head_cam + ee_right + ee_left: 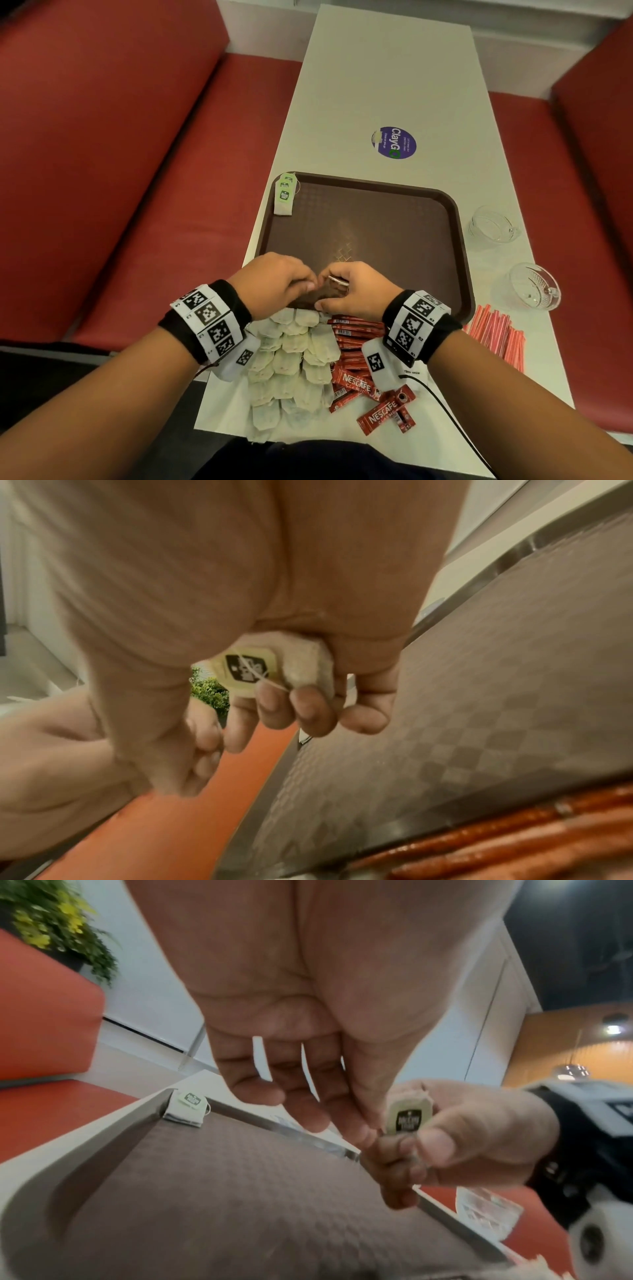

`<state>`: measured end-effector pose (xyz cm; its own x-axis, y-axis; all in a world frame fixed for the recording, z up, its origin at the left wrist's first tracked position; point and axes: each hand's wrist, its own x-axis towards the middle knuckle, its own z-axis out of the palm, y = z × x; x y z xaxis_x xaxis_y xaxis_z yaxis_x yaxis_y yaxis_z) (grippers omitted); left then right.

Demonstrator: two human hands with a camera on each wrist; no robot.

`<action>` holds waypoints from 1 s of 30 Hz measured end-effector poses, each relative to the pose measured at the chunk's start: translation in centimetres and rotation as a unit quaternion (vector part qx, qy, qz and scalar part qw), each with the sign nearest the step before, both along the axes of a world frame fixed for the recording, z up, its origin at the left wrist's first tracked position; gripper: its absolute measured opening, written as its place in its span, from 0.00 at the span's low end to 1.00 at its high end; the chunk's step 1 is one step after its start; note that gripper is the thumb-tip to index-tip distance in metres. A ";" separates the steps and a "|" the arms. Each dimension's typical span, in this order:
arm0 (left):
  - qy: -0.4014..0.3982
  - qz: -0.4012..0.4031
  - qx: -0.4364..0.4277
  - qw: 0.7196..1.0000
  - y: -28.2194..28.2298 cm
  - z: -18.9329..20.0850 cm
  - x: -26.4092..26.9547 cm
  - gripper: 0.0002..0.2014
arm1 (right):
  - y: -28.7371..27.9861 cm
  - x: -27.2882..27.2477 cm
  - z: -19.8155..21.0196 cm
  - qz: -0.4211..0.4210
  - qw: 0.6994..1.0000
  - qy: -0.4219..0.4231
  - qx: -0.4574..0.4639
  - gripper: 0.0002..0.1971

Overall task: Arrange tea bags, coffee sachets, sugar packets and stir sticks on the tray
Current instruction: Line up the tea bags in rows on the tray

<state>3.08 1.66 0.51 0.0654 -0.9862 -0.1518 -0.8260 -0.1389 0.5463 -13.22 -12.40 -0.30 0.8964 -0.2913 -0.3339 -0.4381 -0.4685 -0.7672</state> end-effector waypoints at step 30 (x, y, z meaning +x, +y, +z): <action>0.057 0.171 -0.047 0.983 -2.4 -0.1 3.5 0.05 | -1.8 2.9 -1.0 -0.051 0.996 -0.065 -0.018 0.07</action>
<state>6.54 -0.70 0.41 0.3831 -0.9196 -0.0867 -0.6724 -0.3420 0.6564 -10.34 -14.19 -1.28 0.8964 -0.3929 -0.2051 -0.3834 -0.4554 -0.8035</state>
